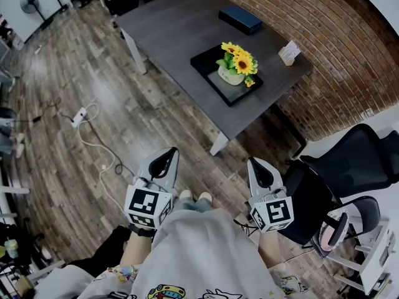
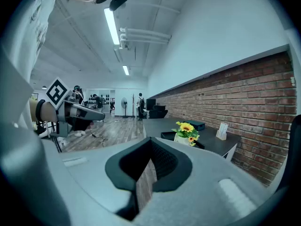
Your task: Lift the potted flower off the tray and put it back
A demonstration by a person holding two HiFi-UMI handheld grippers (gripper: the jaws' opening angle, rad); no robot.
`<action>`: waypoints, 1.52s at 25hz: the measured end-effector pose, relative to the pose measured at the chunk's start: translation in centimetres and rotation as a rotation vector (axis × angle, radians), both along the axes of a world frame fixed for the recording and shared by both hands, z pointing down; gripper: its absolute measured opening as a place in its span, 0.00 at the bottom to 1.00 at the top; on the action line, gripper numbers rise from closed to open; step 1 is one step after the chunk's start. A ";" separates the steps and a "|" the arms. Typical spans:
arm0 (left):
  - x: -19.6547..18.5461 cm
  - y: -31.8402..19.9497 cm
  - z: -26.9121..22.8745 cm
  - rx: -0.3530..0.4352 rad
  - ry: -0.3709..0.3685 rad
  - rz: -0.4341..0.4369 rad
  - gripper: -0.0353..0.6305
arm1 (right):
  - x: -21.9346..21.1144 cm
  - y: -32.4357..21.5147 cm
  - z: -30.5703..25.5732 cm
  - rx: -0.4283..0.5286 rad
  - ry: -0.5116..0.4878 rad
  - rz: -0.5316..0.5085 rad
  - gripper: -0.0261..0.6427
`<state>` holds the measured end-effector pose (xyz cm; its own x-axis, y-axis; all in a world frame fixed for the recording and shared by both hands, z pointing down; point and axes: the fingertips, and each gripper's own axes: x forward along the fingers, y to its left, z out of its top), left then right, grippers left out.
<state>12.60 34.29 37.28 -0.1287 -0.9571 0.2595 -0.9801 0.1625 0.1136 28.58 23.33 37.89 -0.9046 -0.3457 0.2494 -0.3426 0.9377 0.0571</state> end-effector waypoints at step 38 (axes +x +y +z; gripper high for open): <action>-7.9 -2.5 -0.2 0.063 0.025 -0.035 0.45 | -9.0 -3.1 0.6 -0.168 -0.078 -0.080 0.54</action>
<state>4.67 31.82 37.11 -0.1568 -0.9666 0.2027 -0.9708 0.1886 0.1485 19.60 20.20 38.47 -0.9463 -0.2315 0.2256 -0.2640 0.9562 -0.1263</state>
